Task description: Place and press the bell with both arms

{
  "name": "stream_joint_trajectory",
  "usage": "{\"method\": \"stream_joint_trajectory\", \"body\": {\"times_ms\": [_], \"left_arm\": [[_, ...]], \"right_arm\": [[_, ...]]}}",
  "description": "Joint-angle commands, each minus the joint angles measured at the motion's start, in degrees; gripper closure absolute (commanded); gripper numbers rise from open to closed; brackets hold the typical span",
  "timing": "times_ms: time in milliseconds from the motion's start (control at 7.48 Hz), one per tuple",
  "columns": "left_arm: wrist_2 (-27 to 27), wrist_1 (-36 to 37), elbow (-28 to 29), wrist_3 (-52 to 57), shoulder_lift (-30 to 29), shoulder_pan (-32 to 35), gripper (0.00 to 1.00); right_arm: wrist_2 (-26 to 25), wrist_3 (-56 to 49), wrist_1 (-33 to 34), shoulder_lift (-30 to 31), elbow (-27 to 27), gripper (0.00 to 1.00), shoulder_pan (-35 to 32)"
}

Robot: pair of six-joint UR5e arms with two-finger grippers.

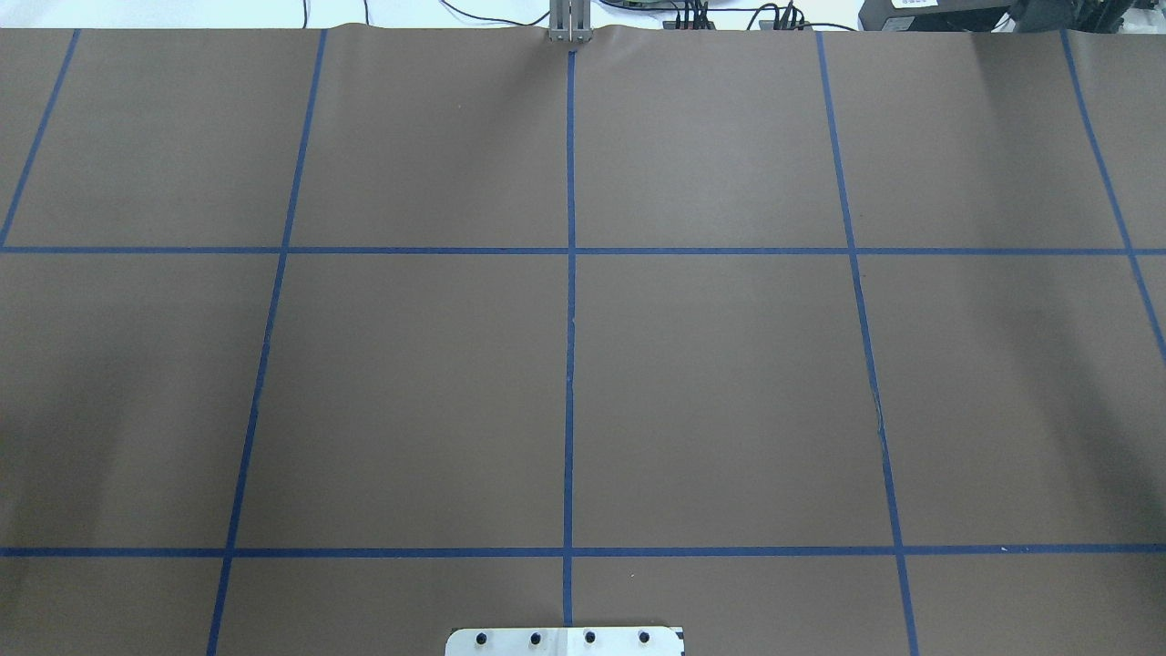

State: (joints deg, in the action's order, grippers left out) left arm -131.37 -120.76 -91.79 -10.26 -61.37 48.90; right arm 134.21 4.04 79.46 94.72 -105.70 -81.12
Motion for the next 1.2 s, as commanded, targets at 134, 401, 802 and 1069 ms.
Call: {"method": "stream_joint_trajectory", "body": {"times_ms": [134, 401, 802, 1069], "left_arm": [[-0.29, 0.0, -0.32, 0.32, -0.16, 0.23, 0.26], [-0.46, -0.09, -0.76, 0.32, -0.16, 0.76, 0.69], [-1.42, 0.69, -5.22, 0.5, 0.46, 3.83, 0.92], [-5.37, 0.87, -7.61, 0.24, -0.24, 8.39, 0.95]], "right_arm": [[0.0, 0.0, -0.01, -0.06, -0.03, 0.0, 0.0], [0.0, 0.0, -0.01, -0.06, -0.03, 0.0, 0.0], [0.09, 0.0, 0.0, 0.03, -0.03, 0.0, 0.0], [0.09, 0.0, -0.01, 0.03, -0.03, 0.0, 0.0]]}}
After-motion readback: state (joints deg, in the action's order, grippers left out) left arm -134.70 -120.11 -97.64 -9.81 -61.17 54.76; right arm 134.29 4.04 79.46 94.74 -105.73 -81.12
